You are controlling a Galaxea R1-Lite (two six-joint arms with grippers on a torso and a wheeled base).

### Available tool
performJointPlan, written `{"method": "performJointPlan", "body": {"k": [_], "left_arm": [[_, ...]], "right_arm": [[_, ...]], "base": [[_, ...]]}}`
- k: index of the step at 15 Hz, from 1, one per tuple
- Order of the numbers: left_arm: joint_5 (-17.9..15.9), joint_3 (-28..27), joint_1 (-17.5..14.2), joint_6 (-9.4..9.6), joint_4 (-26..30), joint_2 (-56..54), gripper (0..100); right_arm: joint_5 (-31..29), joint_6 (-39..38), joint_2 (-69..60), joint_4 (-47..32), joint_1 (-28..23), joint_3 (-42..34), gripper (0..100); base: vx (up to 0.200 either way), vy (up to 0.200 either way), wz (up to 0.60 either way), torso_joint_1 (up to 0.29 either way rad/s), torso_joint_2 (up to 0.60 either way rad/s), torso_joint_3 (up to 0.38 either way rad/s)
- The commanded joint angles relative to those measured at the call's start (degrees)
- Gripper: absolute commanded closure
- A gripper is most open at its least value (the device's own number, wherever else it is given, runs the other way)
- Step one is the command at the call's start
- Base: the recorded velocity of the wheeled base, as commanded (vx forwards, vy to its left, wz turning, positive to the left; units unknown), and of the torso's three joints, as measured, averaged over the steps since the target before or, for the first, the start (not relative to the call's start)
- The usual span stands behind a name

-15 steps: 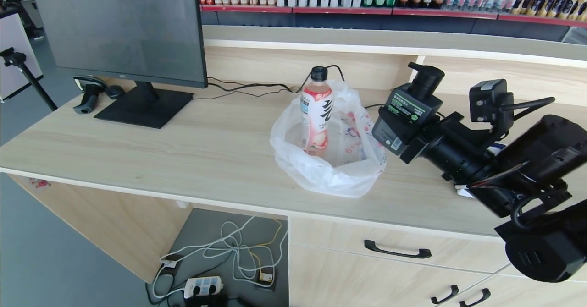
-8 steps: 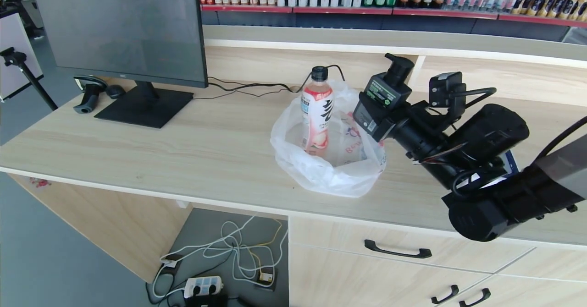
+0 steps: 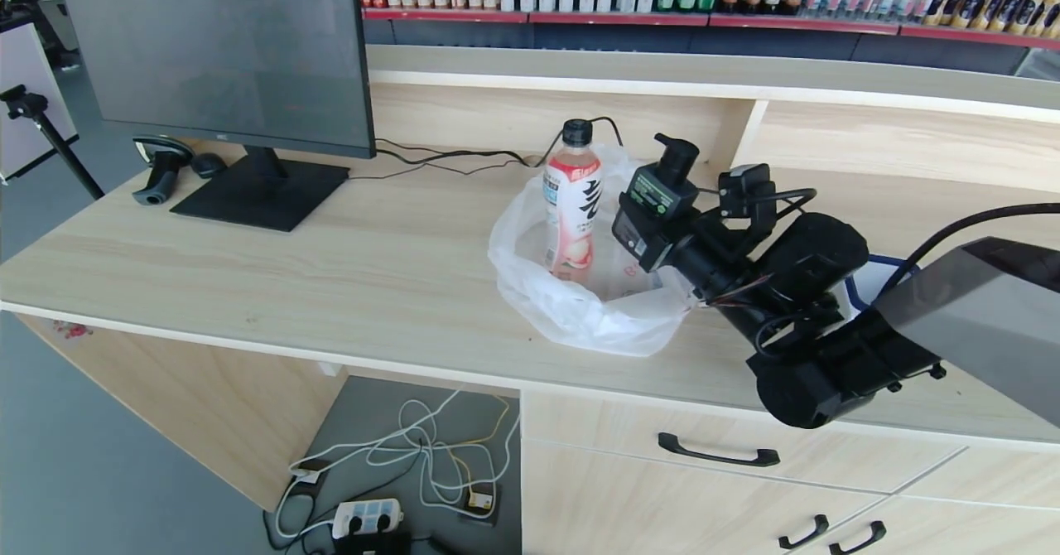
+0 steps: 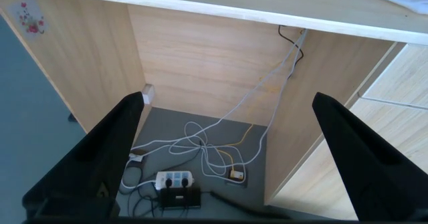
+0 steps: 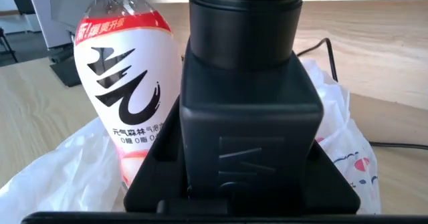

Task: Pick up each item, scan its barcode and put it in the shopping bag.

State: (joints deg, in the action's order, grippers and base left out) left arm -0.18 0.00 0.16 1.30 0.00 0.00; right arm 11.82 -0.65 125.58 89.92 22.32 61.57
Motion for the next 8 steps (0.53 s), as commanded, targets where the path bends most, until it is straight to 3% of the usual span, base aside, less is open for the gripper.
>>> {"method": "performJointPlan", "body": {"k": [1,8], "left_arm": [[0.0,0.0,0.0,0.01,0.0,0.0,0],[0.0,0.0,0.0,0.01,-0.1,0.0,0]], "right_arm": [[0.0,0.1,2.6,0.1,0.3,1.2,100],[0.1,0.2,4.9,0.1,0.4,1.4,100]], "base": [[0.0,0.0,0.0,0.0,0.0,0.0],[0.0,0.0,0.0,0.0,0.0,0.0]]}}
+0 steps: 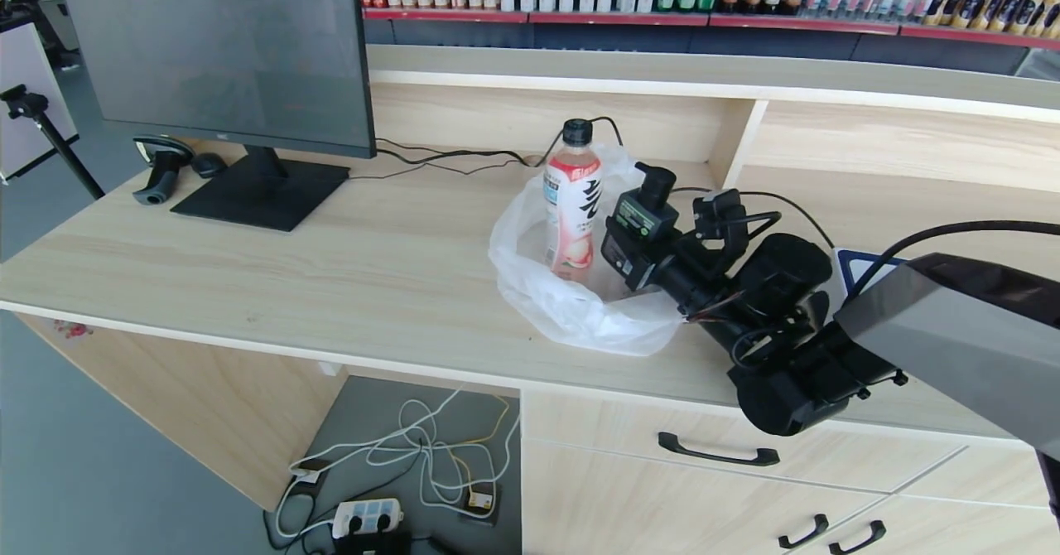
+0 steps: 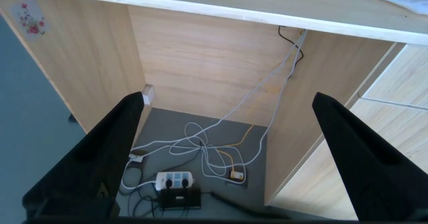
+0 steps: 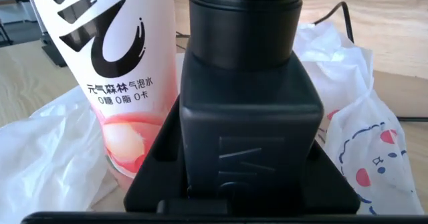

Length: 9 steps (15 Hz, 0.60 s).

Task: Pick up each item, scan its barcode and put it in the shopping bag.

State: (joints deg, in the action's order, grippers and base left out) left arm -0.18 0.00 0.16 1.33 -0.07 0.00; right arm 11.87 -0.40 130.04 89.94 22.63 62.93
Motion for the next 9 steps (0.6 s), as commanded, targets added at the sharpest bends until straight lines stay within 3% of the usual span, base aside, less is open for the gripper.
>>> {"method": "performJointPlan", "body": {"k": [1,9], "left_arm": [[0.0,0.0,0.0,-0.01,0.0,0.0,0],[0.0,0.0,0.0,-0.01,0.0,0.0,0]], "right_arm": [[0.0,0.1,0.6,0.1,0.1,0.0,100],[0.0,1.5,1.9,0.1,1.0,-0.3,100]], "base": [[0.0,0.0,0.0,0.0,0.0,0.0],[0.0,0.0,0.0,0.0,0.0,0.0]]}}
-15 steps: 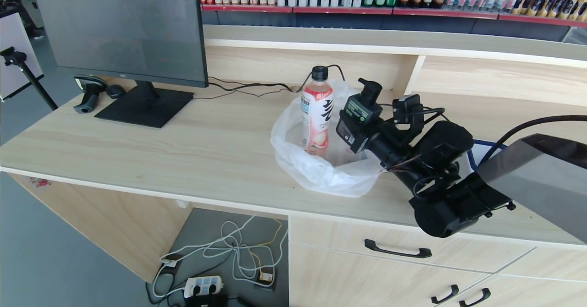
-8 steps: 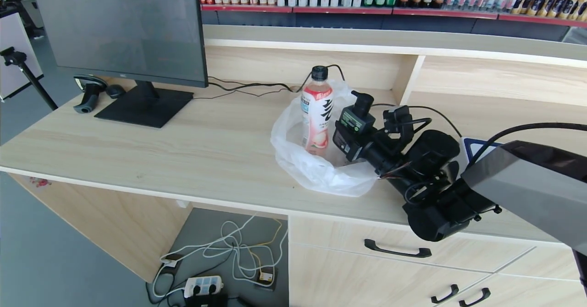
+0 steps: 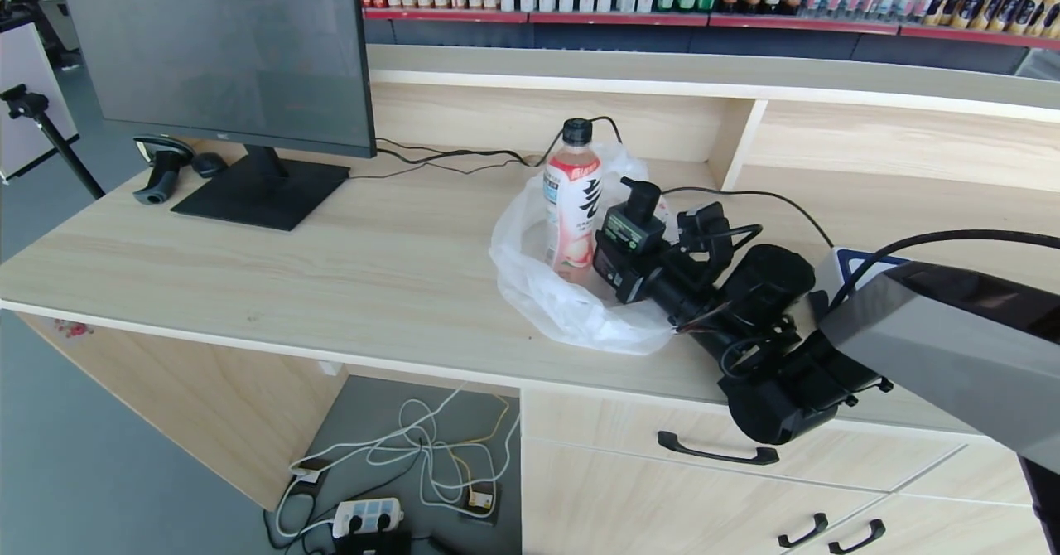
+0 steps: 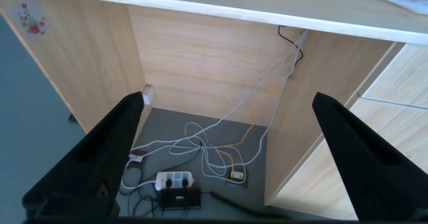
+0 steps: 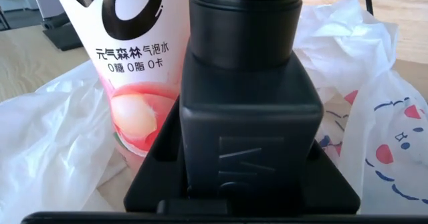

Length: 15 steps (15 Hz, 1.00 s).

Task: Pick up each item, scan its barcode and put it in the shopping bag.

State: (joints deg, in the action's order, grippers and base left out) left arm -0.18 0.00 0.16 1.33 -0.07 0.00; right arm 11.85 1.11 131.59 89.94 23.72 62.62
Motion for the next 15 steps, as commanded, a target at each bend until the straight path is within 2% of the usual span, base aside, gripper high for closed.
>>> {"method": "performJointPlan", "body": {"k": [1,15], "left_arm": [[0.0,0.0,0.0,-0.01,-0.1,0.0,0],[0.0,0.0,0.0,-0.1,0.0,0.0,0]], "right_arm": [[0.0,0.0,0.6,0.1,-0.1,0.0,100],[0.0,0.4,1.8,0.1,-0.1,0.0,100]], "base": [[0.0,0.0,0.0,0.0,0.0,0.0],[0.0,0.0,0.0,0.0,0.0,0.0]]}}
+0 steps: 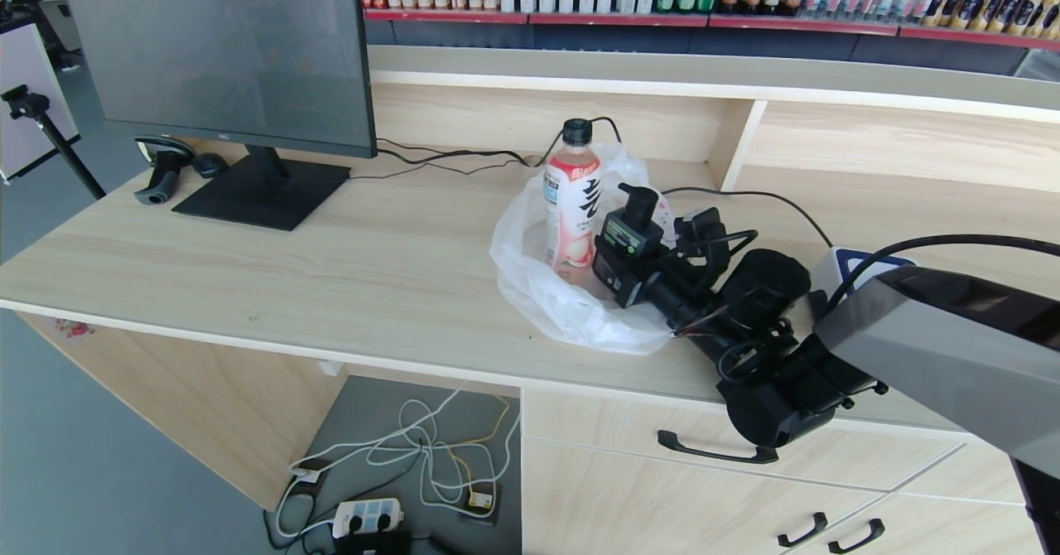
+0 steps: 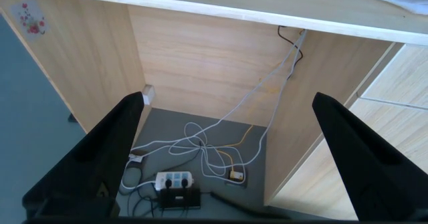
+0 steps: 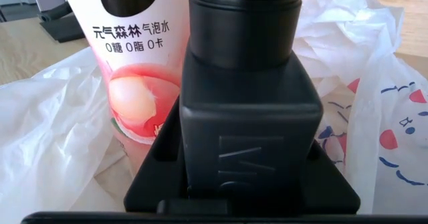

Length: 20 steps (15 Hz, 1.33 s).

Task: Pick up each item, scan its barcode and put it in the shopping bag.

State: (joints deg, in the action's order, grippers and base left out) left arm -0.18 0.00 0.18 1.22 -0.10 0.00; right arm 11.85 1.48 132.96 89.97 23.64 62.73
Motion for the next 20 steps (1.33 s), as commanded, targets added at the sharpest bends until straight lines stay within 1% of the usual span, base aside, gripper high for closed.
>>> {"method": "performJointPlan", "body": {"k": [1,3,4,13,19,20], "left_arm": [[0.0,0.0,0.0,0.01,0.0,0.0,0],[0.0,0.0,0.0,0.01,0.0,0.0,0],[0.0,0.0,0.0,0.01,-0.1,0.0,0],[0.0,0.0,0.0,-0.16,-0.1,0.0,0],[0.1,0.0,-0.1,-0.6,0.3,0.0,0],[0.1,0.0,0.0,-0.6,0.3,0.0,0]], "right_arm": [[0.0,-0.1,0.5,0.0,0.0,-0.1,100],[0.0,-0.1,0.4,0.0,0.0,0.0,100],[0.0,-0.1,0.4,0.0,0.0,0.0,0],[0.0,-0.1,-0.7,0.0,-0.3,-0.4,0],[0.0,0.0,-5.7,0.0,-0.2,-4.8,0],[0.0,0.1,-7.2,0.0,-0.2,-6.5,0]], "base": [[0.0,0.0,0.0,0.0,0.0,0.0],[0.0,0.0,0.0,0.0,0.0,0.0],[0.0,0.0,0.0,0.0,0.0,0.0],[0.0,0.0,0.0,0.0,0.0,0.0],[0.0,0.0,0.0,0.0,0.0,0.0],[0.0,0.0,0.0,0.0,0.0,0.0]]}}
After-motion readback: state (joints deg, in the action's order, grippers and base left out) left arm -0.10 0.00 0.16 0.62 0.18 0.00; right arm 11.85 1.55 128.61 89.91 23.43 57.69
